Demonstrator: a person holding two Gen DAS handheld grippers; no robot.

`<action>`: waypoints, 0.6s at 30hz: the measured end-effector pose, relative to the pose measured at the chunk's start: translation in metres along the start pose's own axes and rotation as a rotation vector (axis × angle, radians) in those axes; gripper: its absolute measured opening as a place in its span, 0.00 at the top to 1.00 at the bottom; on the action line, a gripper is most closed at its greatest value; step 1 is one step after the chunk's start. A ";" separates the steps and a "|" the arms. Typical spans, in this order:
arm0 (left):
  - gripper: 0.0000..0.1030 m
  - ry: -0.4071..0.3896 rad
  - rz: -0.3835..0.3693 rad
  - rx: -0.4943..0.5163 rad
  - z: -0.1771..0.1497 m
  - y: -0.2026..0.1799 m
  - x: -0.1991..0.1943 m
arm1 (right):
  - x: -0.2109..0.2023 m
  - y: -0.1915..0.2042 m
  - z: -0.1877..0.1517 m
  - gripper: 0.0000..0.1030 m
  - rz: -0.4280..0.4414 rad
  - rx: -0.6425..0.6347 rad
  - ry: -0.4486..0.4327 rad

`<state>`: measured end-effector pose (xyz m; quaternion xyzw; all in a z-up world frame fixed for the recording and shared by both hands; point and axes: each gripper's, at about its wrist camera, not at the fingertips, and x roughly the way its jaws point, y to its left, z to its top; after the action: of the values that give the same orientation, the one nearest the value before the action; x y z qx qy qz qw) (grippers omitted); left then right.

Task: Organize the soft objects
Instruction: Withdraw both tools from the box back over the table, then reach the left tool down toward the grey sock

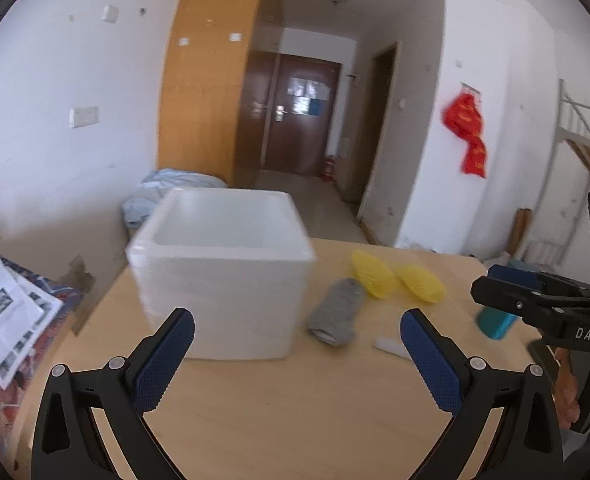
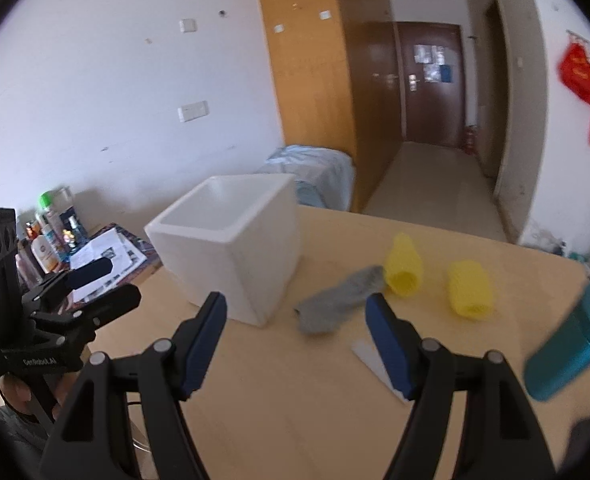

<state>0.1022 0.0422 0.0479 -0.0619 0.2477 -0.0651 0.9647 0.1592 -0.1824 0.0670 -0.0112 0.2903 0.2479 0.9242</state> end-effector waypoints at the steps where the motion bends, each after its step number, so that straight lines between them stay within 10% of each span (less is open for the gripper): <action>1: 0.00 0.001 -0.015 0.014 -0.003 -0.008 -0.003 | -0.008 -0.002 -0.006 0.27 -0.012 0.006 -0.002; 10: 0.00 0.020 -0.101 0.087 -0.029 -0.051 -0.034 | -0.050 -0.015 -0.042 0.26 -0.076 0.063 -0.029; 18: 0.00 0.085 -0.153 0.124 -0.027 -0.071 0.016 | -0.017 -0.049 -0.049 0.26 -0.079 0.092 0.014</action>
<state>0.0965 -0.0325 0.0280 -0.0179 0.2783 -0.1565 0.9475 0.1438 -0.2408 0.0300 0.0183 0.3072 0.1974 0.9308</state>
